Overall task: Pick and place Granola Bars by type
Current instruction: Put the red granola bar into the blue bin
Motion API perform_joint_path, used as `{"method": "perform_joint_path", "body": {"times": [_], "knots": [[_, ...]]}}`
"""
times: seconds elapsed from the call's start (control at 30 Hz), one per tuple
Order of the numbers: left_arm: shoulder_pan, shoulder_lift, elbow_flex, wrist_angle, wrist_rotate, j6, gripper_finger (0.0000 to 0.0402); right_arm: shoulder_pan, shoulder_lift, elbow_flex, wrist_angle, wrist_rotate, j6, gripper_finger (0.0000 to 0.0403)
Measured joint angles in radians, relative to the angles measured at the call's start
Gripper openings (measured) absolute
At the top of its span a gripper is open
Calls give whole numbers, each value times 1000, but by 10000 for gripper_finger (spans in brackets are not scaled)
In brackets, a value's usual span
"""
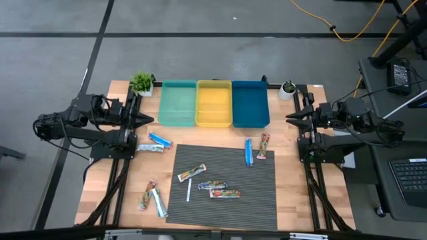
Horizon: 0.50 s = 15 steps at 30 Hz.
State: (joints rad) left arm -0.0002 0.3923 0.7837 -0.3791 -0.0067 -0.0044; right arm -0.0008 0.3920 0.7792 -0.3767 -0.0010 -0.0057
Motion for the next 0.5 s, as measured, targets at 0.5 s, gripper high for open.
{"method": "perform_joint_path", "body": {"times": [0.5], "knots": [[0, 6, 0, 9, -44, 34, 5, 0, 0, 0, -3, 0, 80, 67]]}}
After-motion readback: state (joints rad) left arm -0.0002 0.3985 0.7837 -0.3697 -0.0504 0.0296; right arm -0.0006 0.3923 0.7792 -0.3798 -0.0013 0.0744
